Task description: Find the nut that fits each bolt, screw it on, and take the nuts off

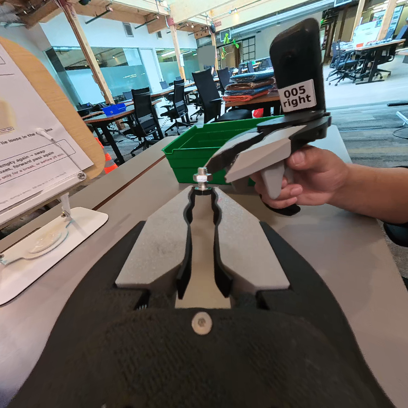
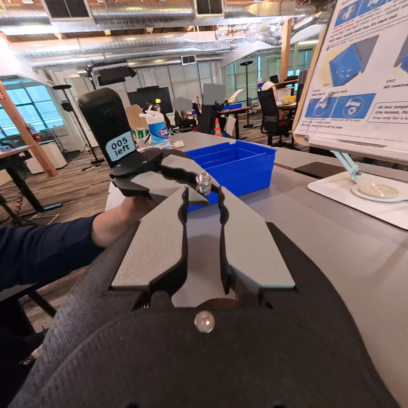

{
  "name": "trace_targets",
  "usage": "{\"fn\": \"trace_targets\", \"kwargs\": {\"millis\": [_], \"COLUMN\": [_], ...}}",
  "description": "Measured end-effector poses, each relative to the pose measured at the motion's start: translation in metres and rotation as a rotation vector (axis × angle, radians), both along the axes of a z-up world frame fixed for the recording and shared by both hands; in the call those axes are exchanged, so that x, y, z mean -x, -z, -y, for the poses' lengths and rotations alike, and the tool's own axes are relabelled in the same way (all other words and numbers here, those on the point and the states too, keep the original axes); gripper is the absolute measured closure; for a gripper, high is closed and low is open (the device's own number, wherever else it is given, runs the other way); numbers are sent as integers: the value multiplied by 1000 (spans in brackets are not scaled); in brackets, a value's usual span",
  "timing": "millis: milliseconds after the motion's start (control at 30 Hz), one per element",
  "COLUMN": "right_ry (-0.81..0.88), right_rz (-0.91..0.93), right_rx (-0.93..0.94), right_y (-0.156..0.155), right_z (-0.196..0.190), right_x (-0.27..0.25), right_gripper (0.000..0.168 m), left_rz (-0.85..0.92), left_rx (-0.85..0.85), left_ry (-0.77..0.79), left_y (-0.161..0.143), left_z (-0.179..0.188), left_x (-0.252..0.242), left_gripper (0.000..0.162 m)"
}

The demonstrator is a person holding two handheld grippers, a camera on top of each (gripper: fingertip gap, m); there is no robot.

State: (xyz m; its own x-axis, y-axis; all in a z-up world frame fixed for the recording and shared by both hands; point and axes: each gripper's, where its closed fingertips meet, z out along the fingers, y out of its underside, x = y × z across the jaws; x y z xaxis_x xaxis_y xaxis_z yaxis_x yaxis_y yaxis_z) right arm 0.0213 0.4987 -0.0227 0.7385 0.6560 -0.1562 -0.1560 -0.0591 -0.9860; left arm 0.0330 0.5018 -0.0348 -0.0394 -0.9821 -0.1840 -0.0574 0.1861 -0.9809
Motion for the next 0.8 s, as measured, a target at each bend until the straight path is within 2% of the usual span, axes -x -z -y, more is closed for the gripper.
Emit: {"fn": "trace_targets", "kwargs": {"millis": [167, 267, 400, 567, 700, 800], "right_ry": [-33, 23, 10, -16, 48, 23], "right_rz": [-1, 20, -4, 12, 39, 21], "right_rx": [-43, -35, -22, -39, -35, -32], "right_y": [-7, -3, -3, -4, -1, -2], "right_z": [5, 0, 0, 3, -2, 0], "right_x": [14, 4, 1, 15, 3, 4], "right_gripper": [138, 142, 144, 138, 142, 145], "left_rz": [-21, -12, 3, -12, -20, -22], "left_rx": [-8, 16, 59, 33, 42, 48], "left_ry": [72, 32, 2, 83, 32, 29], "left_y": [6, 3, 0, 4, 5, 5], "left_z": [21, 10, -5, 20, 6, 3], "left_x": [-9, -7, 1, -8, -5, -4], "left_gripper": [150, 150, 150, 150, 150, 150]}}
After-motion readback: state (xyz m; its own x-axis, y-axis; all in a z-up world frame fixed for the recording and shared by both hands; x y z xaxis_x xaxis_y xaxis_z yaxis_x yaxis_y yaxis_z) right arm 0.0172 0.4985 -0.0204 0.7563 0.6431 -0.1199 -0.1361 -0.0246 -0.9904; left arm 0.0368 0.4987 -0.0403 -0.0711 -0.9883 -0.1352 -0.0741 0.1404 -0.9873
